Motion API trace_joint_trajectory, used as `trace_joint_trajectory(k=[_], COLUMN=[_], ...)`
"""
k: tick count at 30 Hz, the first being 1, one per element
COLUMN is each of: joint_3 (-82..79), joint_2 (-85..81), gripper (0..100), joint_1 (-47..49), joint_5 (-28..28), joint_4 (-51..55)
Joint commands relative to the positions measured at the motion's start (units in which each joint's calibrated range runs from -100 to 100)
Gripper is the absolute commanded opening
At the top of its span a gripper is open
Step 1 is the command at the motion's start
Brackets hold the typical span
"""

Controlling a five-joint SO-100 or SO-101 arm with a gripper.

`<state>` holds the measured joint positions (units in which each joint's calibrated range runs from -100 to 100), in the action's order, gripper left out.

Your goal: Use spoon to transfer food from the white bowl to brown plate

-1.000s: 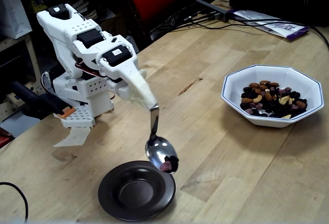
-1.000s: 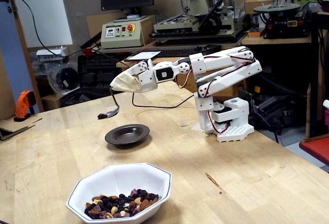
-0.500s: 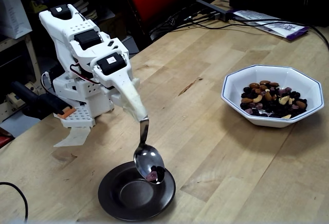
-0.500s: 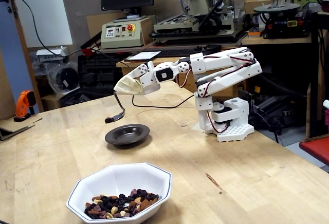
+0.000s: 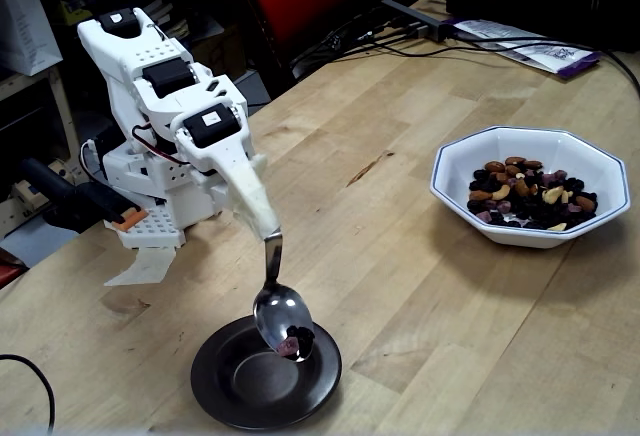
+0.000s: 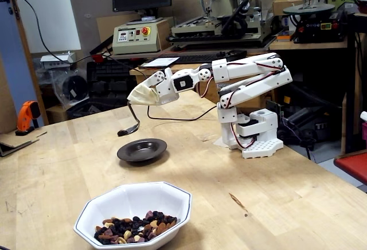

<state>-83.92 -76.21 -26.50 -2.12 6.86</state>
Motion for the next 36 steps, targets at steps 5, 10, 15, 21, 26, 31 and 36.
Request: trace_joint_trajectory(k=[5,10,15,21,26,31,36], joint_3=[0.74,0.74,0.74,-4.22,-6.08,-6.25,-6.52], joint_2=[-1.37,-1.45,-4.53,-13.0,-22.33,-23.79,-23.79], gripper=[5,5,5,5,5,5,5], joint_1=[-0.54,-0.54,-0.54,-0.39,-0.24,-0.24,-0.24], joint_5=[-0.15,-0.15,-0.15,-0.15,-0.15,-0.15,-0.15], joint_4=[-0.22,-0.22,-0.15,6.02,13.14,16.22,16.77])
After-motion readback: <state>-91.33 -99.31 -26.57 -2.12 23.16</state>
